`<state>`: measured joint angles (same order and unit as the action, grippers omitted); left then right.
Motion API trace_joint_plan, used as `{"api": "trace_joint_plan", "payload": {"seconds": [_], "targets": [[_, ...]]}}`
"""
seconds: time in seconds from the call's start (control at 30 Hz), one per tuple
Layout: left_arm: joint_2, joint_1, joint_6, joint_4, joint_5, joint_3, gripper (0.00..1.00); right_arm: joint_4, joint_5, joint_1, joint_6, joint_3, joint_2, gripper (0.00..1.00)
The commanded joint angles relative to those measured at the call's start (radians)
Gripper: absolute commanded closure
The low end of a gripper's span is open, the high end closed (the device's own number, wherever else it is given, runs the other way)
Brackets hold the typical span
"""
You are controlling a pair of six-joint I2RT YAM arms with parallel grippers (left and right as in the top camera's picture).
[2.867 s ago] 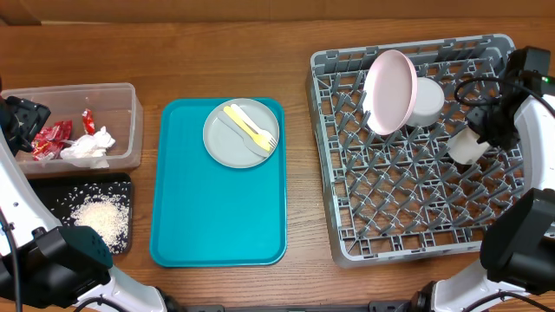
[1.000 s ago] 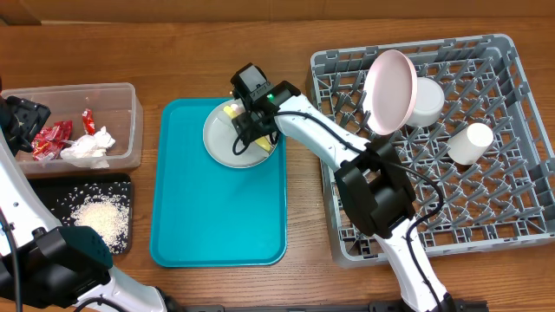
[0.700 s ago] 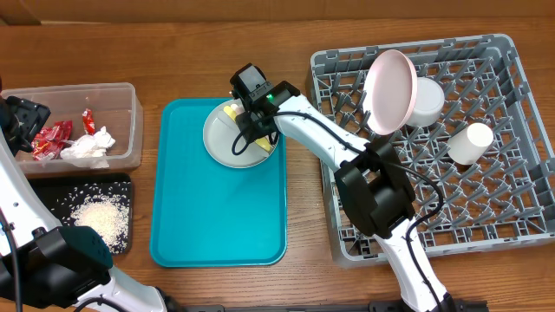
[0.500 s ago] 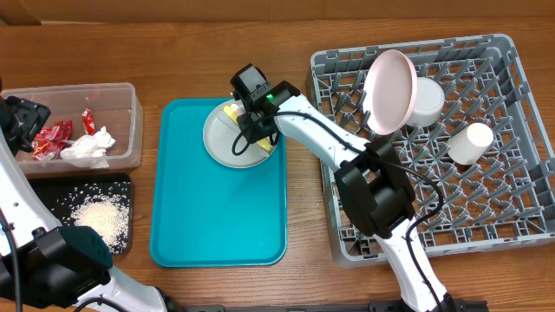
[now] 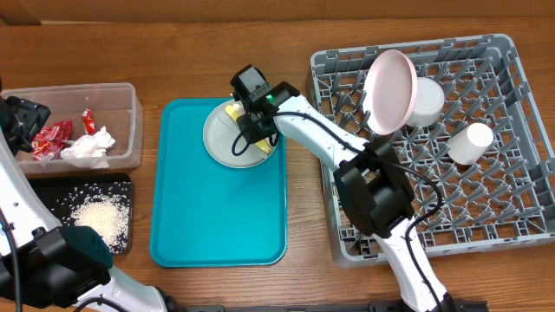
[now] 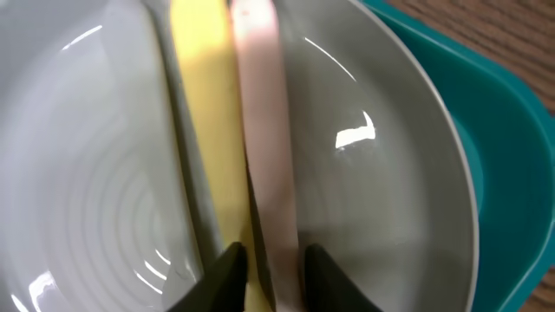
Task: Sort waste into correct bins and load items into the dishwasher rack
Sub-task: 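Grasp the yellow fork on the plate with the right gripper, then carry the yellow fork right into the rack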
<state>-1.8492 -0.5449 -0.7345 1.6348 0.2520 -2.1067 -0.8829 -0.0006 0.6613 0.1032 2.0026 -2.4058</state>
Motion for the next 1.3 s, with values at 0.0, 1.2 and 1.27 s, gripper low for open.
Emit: {"api": "trace_joint_plan", "payload": {"seconds": [0.0,1.2,1.27], "targets": [[0.019,0.004,-0.021,0.003,0.017,-0.011,0.0,-0.01,-0.001,-0.001,0.002,0.002,-0.039,0.8],[0.019,0.004,-0.021,0.003,0.017,-0.011,0.0,-0.7,0.106,-0.255,0.122,0.72,0.042,0.96],[0.019,0.004,-0.021,0.003,0.017,-0.011,0.0,-0.759,0.071,-0.297,0.093,0.719,0.042,0.96]]}}
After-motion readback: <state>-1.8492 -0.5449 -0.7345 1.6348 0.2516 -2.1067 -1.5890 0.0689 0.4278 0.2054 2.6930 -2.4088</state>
